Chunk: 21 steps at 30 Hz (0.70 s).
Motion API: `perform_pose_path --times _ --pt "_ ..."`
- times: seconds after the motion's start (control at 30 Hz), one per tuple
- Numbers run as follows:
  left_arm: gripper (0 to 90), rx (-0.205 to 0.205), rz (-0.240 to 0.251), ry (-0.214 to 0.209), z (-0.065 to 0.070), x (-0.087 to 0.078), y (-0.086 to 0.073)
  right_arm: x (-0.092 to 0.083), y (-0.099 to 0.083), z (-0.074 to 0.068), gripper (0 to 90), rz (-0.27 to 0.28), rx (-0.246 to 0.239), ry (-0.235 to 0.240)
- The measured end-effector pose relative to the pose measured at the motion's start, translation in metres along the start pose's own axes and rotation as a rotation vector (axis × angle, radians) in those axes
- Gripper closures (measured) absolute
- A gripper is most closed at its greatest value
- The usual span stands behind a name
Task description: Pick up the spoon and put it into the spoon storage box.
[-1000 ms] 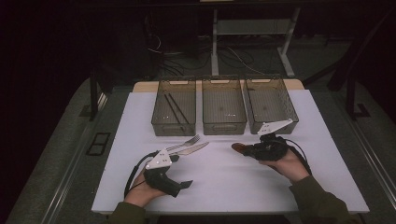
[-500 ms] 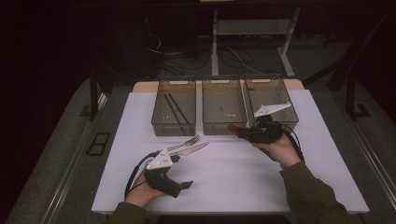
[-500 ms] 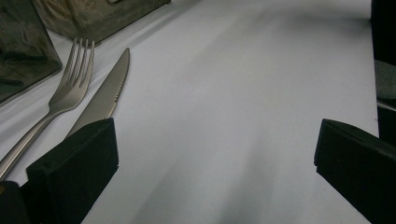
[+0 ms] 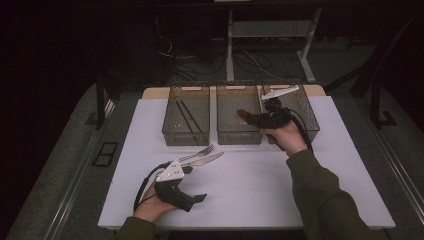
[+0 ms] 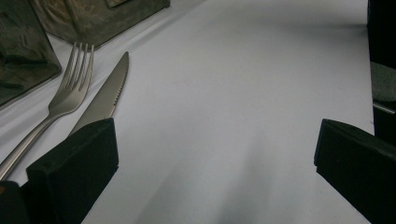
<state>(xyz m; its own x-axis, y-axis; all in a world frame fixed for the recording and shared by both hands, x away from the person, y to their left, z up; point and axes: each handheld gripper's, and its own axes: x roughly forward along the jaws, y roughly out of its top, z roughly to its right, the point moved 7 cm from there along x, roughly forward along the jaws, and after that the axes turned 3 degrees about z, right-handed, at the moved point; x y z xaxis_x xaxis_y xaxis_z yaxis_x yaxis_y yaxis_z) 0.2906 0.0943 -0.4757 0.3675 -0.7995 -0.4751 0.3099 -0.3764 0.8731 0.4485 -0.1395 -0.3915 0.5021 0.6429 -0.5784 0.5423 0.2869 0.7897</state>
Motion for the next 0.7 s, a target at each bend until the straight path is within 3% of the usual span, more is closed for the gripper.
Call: perform_pose_path --times 0.33,0.7 --pt "0.0 0.002 0.010 -0.004 0.000 -0.001 0.001 0.026 0.034 0.013 81.1 0.016 0.020 -0.027" --pt "0.0 0.006 0.011 -0.009 0.001 -0.001 0.002 0.057 0.057 0.022 81.1 0.019 0.039 -0.069"
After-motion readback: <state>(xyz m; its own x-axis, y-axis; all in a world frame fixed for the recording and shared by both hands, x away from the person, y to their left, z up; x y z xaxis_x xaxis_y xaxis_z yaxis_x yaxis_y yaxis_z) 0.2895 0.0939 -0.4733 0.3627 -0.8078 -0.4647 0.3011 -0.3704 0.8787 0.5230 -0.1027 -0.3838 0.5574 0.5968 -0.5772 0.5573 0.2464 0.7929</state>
